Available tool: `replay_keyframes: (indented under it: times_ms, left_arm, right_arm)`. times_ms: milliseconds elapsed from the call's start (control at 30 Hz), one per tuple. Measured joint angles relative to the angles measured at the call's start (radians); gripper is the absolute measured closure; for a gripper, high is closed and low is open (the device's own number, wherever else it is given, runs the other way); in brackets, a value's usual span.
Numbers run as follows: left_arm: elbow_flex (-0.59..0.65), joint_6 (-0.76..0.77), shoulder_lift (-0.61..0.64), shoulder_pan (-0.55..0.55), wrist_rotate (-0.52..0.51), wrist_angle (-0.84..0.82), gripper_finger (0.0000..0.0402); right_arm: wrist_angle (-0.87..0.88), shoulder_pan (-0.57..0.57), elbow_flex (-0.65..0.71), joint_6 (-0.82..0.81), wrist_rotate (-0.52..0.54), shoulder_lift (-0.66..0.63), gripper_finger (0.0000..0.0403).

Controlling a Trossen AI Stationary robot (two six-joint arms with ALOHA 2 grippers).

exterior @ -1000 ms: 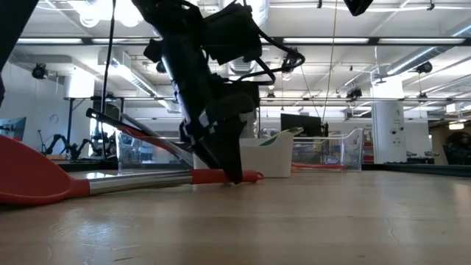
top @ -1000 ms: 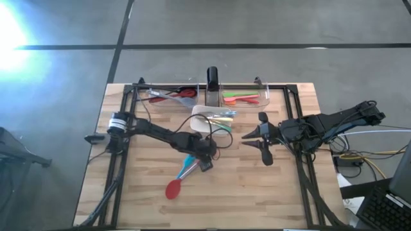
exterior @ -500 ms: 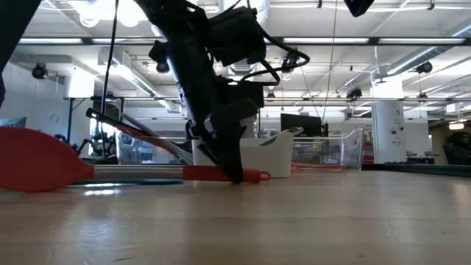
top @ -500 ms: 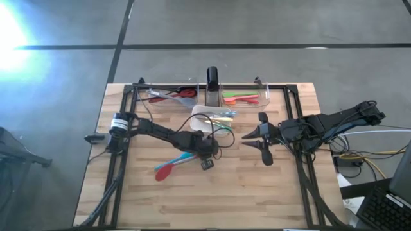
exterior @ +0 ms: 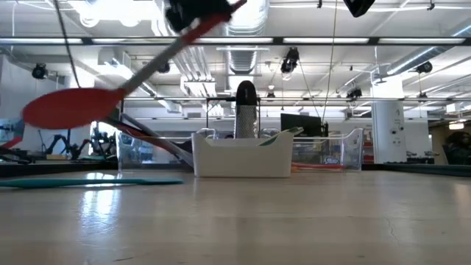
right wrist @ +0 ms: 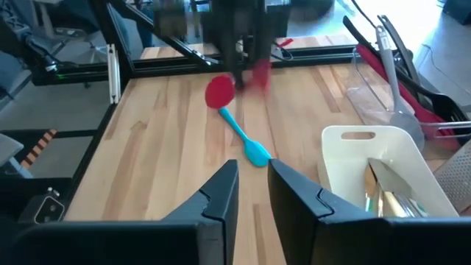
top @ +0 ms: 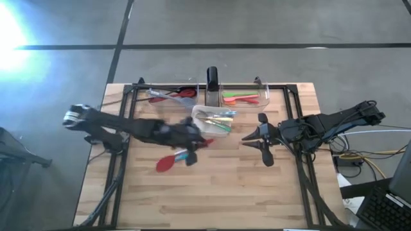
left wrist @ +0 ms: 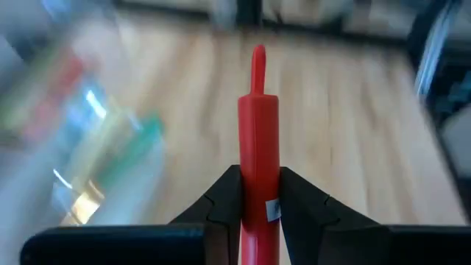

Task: Pick & Place Kitchen Items
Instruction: Put the red serving spoon into the left transparent bin

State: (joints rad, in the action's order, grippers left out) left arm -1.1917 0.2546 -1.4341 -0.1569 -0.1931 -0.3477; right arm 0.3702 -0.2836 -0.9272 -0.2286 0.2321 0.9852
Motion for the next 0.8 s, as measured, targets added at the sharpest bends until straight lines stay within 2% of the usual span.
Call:
replay_keyframes:
  times_ms: [133, 233, 367, 533, 633, 800]
  left_arm:
    - [0.071, -0.080, 0.167, -0.025, -0.189, 0.059, 0.0330]
    - [0.153, -0.158, 0.280, -0.040, -0.295, 0.183, 0.0330]
    - [0.290, -0.277, 0.408, -0.032, -0.311, 0.443, 0.0330]
    - [0.473, -0.450, 0.500, -0.011, -0.310, 0.829, 0.0330]
    - [0.569, -0.518, 0.526, 0.014, -0.289, 1.081, 0.0330]
    - [0.700, -0.580, 0.527, 0.075, -0.287, 1.393, 0.0330]
  right_arm:
    - [0.000, 0.000, 0.000, 0.000, 0.000, 0.000, 0.0325]
    - [-0.001, 0.000, 0.000, 0.003, 0.000, 0.000, 0.0322]
    - [-0.010, 0.000, 0.000, 0.010, 0.003, 0.000, 0.0322]
    - [-0.017, 0.000, 0.000, 0.019, 0.003, 0.000, 0.0332]
    - [-0.047, 0.000, 0.003, 0.031, 0.004, 0.000, 0.0337]
    - [-0.145, 0.000, 0.016, 0.103, 0.005, 0.014, 0.0339]
